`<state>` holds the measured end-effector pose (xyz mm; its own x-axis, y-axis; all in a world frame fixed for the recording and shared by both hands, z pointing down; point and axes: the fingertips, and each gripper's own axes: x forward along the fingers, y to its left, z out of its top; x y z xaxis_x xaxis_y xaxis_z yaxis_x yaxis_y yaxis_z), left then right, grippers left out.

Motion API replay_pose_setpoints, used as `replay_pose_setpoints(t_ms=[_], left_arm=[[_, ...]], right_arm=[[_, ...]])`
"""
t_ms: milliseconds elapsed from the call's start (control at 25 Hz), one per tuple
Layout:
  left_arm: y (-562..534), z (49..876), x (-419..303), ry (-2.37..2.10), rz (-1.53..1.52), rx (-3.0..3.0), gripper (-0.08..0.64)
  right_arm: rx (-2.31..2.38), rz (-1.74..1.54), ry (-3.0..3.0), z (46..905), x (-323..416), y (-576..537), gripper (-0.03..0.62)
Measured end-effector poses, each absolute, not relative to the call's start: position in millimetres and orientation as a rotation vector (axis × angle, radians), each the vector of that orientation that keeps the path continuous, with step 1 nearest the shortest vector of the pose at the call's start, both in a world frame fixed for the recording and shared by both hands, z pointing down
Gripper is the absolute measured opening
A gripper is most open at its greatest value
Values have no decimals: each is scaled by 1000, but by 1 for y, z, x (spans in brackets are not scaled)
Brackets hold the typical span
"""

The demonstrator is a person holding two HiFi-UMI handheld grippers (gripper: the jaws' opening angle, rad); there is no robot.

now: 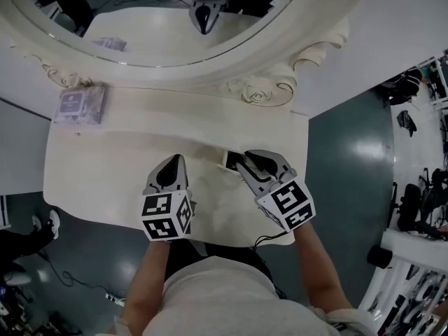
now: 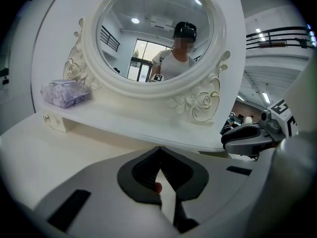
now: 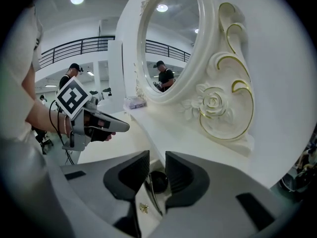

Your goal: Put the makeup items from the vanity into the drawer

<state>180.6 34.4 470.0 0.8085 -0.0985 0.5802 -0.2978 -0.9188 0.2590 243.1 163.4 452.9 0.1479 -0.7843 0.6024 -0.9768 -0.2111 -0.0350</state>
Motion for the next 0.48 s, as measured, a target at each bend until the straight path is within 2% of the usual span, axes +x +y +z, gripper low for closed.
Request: replay_pose_setpoints(t_ms=[480], left_arm=[[35, 467, 160, -315, 821, 2654, 5]], right_arm=[[2191, 745, -1641, 448, 234, 172, 110]])
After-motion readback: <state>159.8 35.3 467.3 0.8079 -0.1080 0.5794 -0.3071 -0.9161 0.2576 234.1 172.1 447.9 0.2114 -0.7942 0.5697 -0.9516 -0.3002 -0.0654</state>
